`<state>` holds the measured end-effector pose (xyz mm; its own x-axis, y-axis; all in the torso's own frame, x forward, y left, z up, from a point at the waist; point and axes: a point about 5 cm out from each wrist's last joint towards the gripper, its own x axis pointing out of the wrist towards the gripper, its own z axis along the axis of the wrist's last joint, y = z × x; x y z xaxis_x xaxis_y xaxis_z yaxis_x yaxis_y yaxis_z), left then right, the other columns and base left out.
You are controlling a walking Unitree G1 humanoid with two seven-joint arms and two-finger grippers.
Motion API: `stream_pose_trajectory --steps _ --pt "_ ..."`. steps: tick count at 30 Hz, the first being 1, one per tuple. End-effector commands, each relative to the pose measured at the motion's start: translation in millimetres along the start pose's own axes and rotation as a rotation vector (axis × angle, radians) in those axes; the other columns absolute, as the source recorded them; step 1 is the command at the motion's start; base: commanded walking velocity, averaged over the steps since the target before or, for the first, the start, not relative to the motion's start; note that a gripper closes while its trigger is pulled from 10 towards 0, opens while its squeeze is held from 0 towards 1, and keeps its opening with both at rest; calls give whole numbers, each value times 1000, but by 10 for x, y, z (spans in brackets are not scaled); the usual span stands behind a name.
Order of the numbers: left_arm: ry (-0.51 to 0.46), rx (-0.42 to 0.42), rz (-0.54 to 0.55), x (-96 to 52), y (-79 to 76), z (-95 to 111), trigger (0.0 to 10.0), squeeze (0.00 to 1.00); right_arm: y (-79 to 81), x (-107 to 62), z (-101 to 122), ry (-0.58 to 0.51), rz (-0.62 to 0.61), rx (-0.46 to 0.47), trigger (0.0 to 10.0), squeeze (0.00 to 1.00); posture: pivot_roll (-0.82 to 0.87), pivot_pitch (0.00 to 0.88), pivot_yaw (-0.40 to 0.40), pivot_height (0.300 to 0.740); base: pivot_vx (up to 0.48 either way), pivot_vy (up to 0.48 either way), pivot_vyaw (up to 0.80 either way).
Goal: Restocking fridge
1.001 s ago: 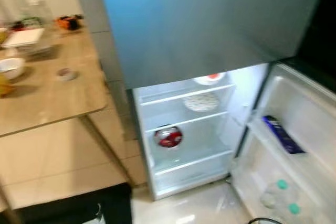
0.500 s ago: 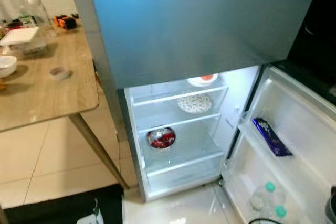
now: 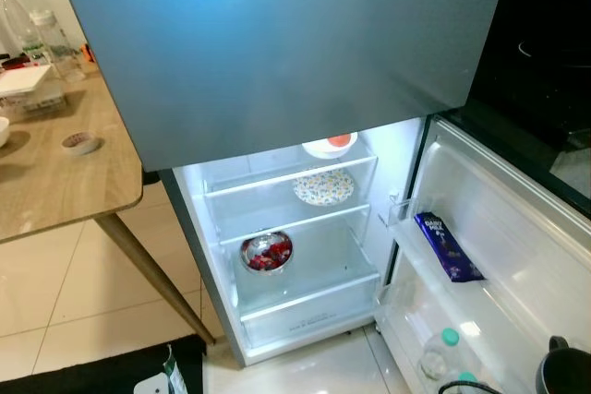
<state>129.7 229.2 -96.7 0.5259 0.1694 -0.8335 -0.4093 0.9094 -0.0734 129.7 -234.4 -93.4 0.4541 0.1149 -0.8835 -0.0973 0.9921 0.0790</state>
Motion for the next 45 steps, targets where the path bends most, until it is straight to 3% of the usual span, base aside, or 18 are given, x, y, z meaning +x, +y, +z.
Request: stream_pose_trajectory --steps 1,5,29,45 --pt "-15 -23 3 -5 24 6 10000 0 31 8 -28 15 4 -4 10000 0 -113 0 32 740 0 0 0" --pt "-13 -23 -1 -6 19 0 10000 0 28 7 -46 32 -4 -6 10000 0 -113 0 32 740 0 0 0" --pt "-4 -29 -8 -8 -18 -36 10000 0 21 9 -44 44 -14 -18 10000 0 -112 0 23 740 0 0 -756" --pt "-4 -21 -5 -10 -12 -38 10000 0 29 12 -30 34 -9 -22 10000 0 -108 0 22 740 0 0 -146"
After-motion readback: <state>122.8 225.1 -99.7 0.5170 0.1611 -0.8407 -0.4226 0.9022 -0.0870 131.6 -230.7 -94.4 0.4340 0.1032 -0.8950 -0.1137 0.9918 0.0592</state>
